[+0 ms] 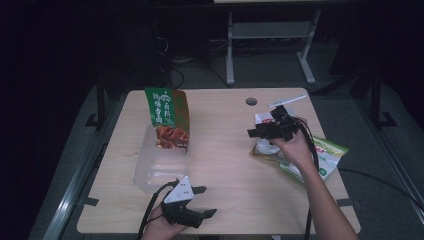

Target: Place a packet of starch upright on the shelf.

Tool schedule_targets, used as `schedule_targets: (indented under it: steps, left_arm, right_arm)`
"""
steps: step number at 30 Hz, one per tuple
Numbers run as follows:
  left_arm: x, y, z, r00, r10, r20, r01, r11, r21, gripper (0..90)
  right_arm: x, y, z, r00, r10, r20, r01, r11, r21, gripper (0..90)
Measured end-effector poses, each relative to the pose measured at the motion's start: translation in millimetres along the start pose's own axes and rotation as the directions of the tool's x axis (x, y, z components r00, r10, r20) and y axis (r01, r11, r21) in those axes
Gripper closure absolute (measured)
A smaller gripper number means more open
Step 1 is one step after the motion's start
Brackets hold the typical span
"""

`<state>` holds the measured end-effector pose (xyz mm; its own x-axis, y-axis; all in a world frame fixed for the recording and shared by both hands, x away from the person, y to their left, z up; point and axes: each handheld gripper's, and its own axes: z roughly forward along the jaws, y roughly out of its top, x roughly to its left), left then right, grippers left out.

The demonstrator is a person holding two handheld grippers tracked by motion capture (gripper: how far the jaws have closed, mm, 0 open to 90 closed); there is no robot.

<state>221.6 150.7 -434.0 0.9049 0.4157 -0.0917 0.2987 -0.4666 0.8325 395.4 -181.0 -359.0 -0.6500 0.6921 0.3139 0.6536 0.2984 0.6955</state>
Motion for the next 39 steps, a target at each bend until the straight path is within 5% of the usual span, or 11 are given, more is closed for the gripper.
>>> schedule_targets:
  steps: [8,21,31,36,39]
  left_arm:
    - [-1.1,0.0,0.4,1.0,0.004,0.001,-0.004,1.0,0.004,25.4]
    - [-2.1,-1.1,2.3,1.0,-0.001,0.003,0.001,1.0,0.008,25.4]
    - [-2.9,-1.7,3.6,1.0,-0.003,0.006,0.003,1.0,0.006,25.4]
    - [-2.8,-1.9,3.9,1.0,-0.004,0.007,0.004,1.0,0.006,25.4]
    - [-2.5,-2.1,4.1,0.9999,-0.007,0.008,0.007,0.9999,0.007,25.4]
  right_arm:
    - [-19.8,-15.4,-17.2,0.9964,0.041,0.075,-0.044,0.998,0.039,48.1]
    - [-52.2,-38.0,-40.0,0.982,0.107,0.156,-0.112,0.993,0.024,49.2]
    - [-75.0,-48.4,-46.0,0.9601,0.146,0.238,-0.16,0.986,0.04,48.9]
    - [-89.7,-48.2,-33.2,0.9374,0.208,0.28,-0.23,0.972,0.049,50.6]
    - [-93.9,-48.1,-27.6,0.9319,0.231,0.28,-0.256,0.965,0.056,53.4]
